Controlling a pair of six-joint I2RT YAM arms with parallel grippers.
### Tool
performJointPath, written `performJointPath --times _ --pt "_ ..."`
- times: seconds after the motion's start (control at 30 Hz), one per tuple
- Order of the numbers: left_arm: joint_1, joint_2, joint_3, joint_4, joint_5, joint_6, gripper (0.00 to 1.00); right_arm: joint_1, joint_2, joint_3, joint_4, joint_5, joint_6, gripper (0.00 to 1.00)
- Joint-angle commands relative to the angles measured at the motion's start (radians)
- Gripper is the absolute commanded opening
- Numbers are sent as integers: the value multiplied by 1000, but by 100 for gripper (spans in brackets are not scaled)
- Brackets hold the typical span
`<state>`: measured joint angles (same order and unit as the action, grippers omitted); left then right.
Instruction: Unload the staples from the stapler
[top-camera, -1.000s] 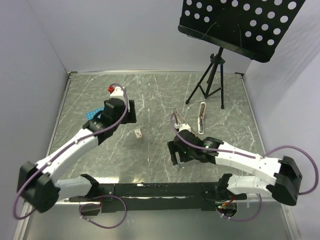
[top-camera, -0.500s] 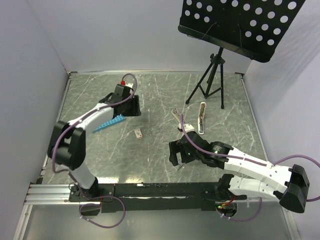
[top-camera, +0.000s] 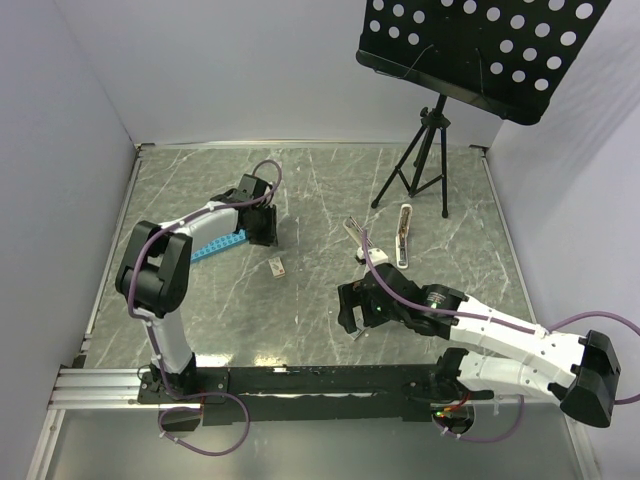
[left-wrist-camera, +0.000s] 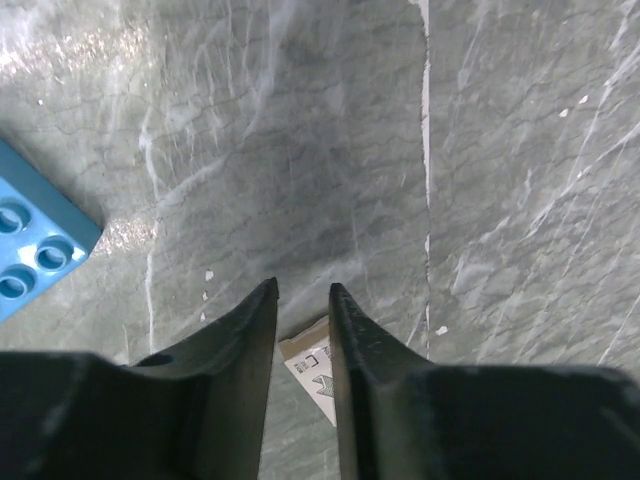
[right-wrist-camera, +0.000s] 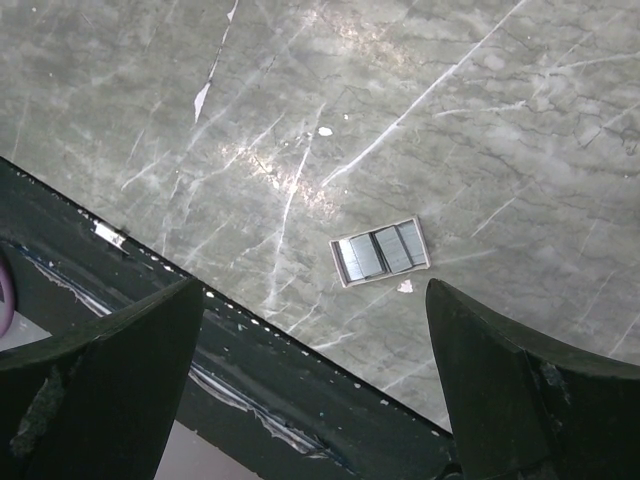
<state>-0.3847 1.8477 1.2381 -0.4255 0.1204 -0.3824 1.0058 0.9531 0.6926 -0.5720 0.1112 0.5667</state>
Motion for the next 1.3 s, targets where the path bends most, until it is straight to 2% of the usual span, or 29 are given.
performJointPath --times 0.0,0.4,0.93,1.27 --pt "0 1 1 -25 2 8 30 7 -13 -1 32 -1 -11 99" --pt "-5 15 -15 -70 4 13 26 10 -60 -25 38 -11 2 99" --pt "-9 -41 -80 -68 28 8 24 10 -76 -51 44 -22 15 100" --pt "-13 -110 -126 -65 10 -21 25 11 -8 -67 -5 -7 179 99"
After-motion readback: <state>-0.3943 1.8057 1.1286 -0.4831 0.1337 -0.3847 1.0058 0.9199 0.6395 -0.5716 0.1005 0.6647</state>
